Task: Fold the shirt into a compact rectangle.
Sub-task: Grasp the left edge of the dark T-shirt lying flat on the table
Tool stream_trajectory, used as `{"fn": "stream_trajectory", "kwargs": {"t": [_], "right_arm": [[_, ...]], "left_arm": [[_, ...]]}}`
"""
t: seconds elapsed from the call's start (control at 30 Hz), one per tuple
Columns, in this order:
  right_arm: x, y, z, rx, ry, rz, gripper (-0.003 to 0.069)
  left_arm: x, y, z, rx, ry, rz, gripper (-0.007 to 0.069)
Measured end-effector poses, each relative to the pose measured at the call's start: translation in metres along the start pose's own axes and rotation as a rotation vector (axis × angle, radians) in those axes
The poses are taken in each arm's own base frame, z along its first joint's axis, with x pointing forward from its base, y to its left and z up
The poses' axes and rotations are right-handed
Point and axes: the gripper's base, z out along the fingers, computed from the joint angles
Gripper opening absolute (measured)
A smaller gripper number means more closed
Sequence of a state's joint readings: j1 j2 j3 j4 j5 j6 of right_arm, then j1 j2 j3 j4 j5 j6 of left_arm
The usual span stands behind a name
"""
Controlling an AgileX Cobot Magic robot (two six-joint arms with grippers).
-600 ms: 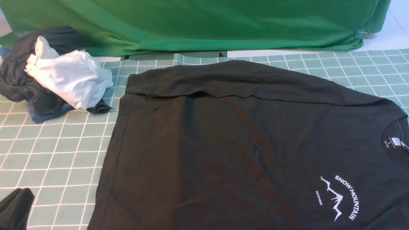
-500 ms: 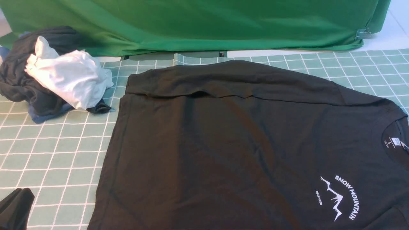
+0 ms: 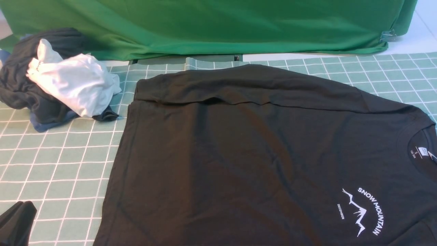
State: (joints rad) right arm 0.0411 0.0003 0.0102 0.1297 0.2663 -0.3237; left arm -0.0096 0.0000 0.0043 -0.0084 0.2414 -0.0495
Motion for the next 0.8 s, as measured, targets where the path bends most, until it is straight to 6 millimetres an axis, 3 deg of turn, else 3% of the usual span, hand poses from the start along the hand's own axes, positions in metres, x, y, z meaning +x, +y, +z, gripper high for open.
{"fn": "stream_trajectory", "kwargs": {"t": [0.27,0.5,0.67,0.8], "right_arm": [[0.0,0.0,0.0,0.0,0.0,0.0,0.0243],[0.0,0.0,0.0,0.0,0.0,0.0,0.0243],[0.0,0.0,0.0,0.0,0.0,0.0,0.0243],[-0.009,-0.001,0.0,0.003,-0.102,0.144,0.0243]], "left_arm": [[-0.003,0.0,0.0,0.006,-0.034,-0.005,0.0015],[-0.026,0.0,-0.004,0.06,-0.282,-0.448,0.0015],[-0.038,0.007,-0.008,0.06,-0.437,-0.628,0.0015],[-0.056,0.014,-0.021,0.128,-0.702,-0.823,0.0015]]}}
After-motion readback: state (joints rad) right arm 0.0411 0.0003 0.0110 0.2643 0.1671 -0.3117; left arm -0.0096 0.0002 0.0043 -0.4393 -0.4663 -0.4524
